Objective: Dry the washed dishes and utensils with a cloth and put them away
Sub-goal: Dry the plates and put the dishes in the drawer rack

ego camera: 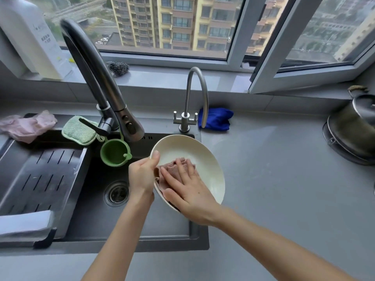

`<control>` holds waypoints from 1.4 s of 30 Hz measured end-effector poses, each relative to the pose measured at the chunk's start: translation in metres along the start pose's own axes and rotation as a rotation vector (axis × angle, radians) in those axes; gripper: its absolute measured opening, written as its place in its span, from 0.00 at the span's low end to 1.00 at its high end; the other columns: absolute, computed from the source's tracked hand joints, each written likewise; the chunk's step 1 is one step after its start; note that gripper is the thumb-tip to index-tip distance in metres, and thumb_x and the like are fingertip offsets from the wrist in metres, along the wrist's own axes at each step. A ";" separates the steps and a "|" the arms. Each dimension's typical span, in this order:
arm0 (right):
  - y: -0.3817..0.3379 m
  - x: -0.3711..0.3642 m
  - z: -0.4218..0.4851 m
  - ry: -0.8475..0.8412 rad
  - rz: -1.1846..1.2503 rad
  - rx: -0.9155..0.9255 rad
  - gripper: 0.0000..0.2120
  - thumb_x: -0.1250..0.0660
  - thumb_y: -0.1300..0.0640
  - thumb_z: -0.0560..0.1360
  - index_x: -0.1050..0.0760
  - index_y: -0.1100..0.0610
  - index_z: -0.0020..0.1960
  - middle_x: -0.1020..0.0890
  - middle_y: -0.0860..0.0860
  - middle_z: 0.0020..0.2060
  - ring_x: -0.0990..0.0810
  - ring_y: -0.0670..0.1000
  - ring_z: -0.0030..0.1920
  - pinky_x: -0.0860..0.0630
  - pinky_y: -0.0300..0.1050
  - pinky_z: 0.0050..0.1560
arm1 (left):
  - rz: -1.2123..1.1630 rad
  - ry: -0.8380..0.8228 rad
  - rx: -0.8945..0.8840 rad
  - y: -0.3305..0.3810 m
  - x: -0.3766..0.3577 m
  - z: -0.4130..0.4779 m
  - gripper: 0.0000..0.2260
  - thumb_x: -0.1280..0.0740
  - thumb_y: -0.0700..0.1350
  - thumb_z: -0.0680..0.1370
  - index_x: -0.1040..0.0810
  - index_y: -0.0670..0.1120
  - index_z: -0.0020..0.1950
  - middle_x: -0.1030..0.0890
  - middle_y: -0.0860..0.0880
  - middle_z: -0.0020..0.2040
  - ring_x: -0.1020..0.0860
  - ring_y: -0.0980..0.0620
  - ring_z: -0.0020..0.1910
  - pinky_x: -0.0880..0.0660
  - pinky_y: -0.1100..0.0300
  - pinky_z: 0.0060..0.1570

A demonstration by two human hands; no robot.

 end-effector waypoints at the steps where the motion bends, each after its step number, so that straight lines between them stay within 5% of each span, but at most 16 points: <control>1: -0.013 0.000 -0.001 -0.003 0.055 0.036 0.24 0.57 0.40 0.79 0.62 0.38 0.72 0.64 0.51 0.76 0.74 0.50 0.73 0.70 0.52 0.74 | -0.036 -0.023 0.068 -0.004 -0.002 -0.001 0.16 0.29 0.47 0.71 0.22 0.33 0.42 0.21 0.36 0.45 0.21 0.39 0.46 0.25 0.45 0.50; 5: -0.025 0.001 -0.034 -0.053 0.059 0.215 0.23 0.55 0.41 0.81 0.58 0.39 0.74 0.55 0.47 0.78 0.66 0.48 0.76 0.61 0.50 0.76 | -0.095 -0.056 0.285 -0.019 0.001 -0.002 0.16 0.33 0.46 0.76 0.22 0.31 0.50 0.19 0.31 0.48 0.19 0.33 0.47 0.24 0.38 0.54; 7: -0.006 0.005 -0.062 -0.032 -0.065 0.297 0.25 0.48 0.40 0.79 0.47 0.38 0.75 0.44 0.47 0.77 0.53 0.51 0.78 0.48 0.50 0.76 | -0.022 -0.075 0.286 -0.021 0.006 0.003 0.14 0.35 0.47 0.77 0.20 0.35 0.51 0.19 0.34 0.51 0.20 0.33 0.51 0.26 0.38 0.57; 10: 0.027 0.022 -0.079 0.095 -0.299 0.452 0.18 0.34 0.52 0.76 0.26 0.45 0.65 0.25 0.50 0.67 0.25 0.55 0.65 0.22 0.52 0.55 | 0.061 -0.160 0.297 -0.022 0.010 0.010 0.15 0.36 0.48 0.77 0.20 0.39 0.55 0.19 0.36 0.55 0.20 0.35 0.54 0.28 0.38 0.60; 12: 0.042 0.034 -0.079 0.127 -0.340 0.503 0.13 0.33 0.56 0.76 0.22 0.47 0.59 0.19 0.49 0.59 0.19 0.55 0.54 0.21 0.50 0.41 | 0.111 -0.234 0.351 -0.026 0.006 0.009 0.16 0.40 0.48 0.79 0.21 0.40 0.59 0.20 0.37 0.57 0.21 0.37 0.55 0.29 0.39 0.62; 16: 0.034 0.061 -0.082 0.171 -0.292 0.543 0.07 0.37 0.58 0.77 0.24 0.51 0.53 0.17 0.49 0.47 0.20 0.57 0.38 0.25 0.49 0.31 | 0.139 -0.391 0.413 -0.032 -0.009 0.012 0.15 0.46 0.46 0.81 0.22 0.45 0.58 0.17 0.44 0.47 0.20 0.43 0.46 0.26 0.49 0.50; 19: 0.029 0.087 -0.090 0.203 -0.184 0.492 0.06 0.33 0.57 0.74 0.25 0.49 0.50 0.19 0.44 0.41 0.24 0.50 0.35 0.27 0.40 0.32 | 0.267 -0.437 0.393 -0.024 -0.021 0.004 0.13 0.44 0.52 0.81 0.22 0.49 0.54 0.16 0.49 0.44 0.21 0.44 0.49 0.26 0.49 0.50; 22: 0.046 0.109 -0.089 0.144 0.099 0.210 0.10 0.29 0.56 0.68 0.30 0.51 0.41 0.31 0.43 0.30 0.33 0.43 0.30 0.35 0.38 0.31 | 0.654 -0.399 -0.220 0.013 -0.036 -0.006 0.18 0.44 0.63 0.76 0.21 0.54 0.53 0.20 0.55 0.52 0.25 0.51 0.57 0.30 0.55 0.58; 24: 0.063 0.115 -0.087 0.007 0.356 0.025 0.09 0.29 0.57 0.65 0.27 0.60 0.39 0.32 0.44 0.28 0.32 0.42 0.29 0.33 0.36 0.29 | 0.755 -0.613 -0.557 0.033 -0.061 -0.037 0.22 0.44 0.65 0.72 0.19 0.51 0.47 0.22 0.56 0.49 0.24 0.57 0.52 0.29 0.62 0.51; 25: 0.067 0.120 -0.087 -0.046 0.443 -0.023 0.12 0.29 0.59 0.65 0.26 0.66 0.41 0.32 0.46 0.29 0.32 0.42 0.29 0.32 0.35 0.28 | 0.758 -0.763 -0.576 0.034 -0.072 -0.048 0.19 0.41 0.64 0.71 0.20 0.51 0.43 0.22 0.56 0.44 0.24 0.57 0.45 0.29 0.61 0.45; 30: 0.082 0.135 -0.087 -0.159 0.621 -0.136 0.20 0.27 0.62 0.64 0.24 0.71 0.53 0.26 0.42 0.31 0.27 0.40 0.33 0.31 0.31 0.32 | 0.820 -1.241 -0.201 0.033 -0.105 -0.052 0.11 0.27 0.56 0.66 0.21 0.49 0.37 0.28 0.55 0.30 0.30 0.59 0.31 0.35 0.68 0.29; 32: 0.085 0.138 -0.090 -0.127 0.690 -0.150 0.14 0.26 0.65 0.64 0.21 0.62 0.49 0.22 0.41 0.33 0.24 0.39 0.35 0.30 0.30 0.34 | 0.805 -1.233 -0.151 0.030 -0.110 -0.050 0.08 0.26 0.52 0.67 0.21 0.49 0.33 0.28 0.56 0.28 0.31 0.59 0.29 0.37 0.68 0.27; 36: 0.091 0.155 -0.092 0.152 0.665 -0.133 0.25 0.27 0.74 0.66 0.24 0.48 0.53 0.19 0.31 0.41 0.22 0.34 0.45 0.29 0.26 0.41 | 0.602 -1.076 -0.089 0.020 -0.110 -0.045 0.12 0.24 0.55 0.61 0.20 0.47 0.32 0.25 0.52 0.29 0.27 0.57 0.28 0.33 0.67 0.27; 39: 0.087 0.164 -0.099 0.486 0.470 -0.058 0.20 0.27 0.67 0.69 0.24 0.55 0.59 0.23 0.27 0.50 0.26 0.30 0.55 0.31 0.31 0.54 | 0.464 -0.990 -0.047 0.023 -0.110 -0.046 0.08 0.24 0.47 0.64 0.19 0.44 0.33 0.21 0.48 0.30 0.23 0.55 0.28 0.30 0.67 0.27; 42: 0.071 0.146 -0.103 0.765 0.178 0.015 0.25 0.32 0.52 0.75 0.31 0.51 0.71 0.30 0.44 0.69 0.34 0.45 0.71 0.34 0.45 0.69 | 0.352 -0.901 -0.019 0.022 -0.114 -0.047 0.05 0.26 0.43 0.64 0.19 0.42 0.33 0.20 0.44 0.31 0.23 0.52 0.28 0.29 0.65 0.27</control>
Point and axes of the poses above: each hand's wrist, its own z-axis towards the middle knuckle, its own x-axis out of the back of the hand, y = z × x, the point moved 6 cm from there along z, towards the middle knuckle
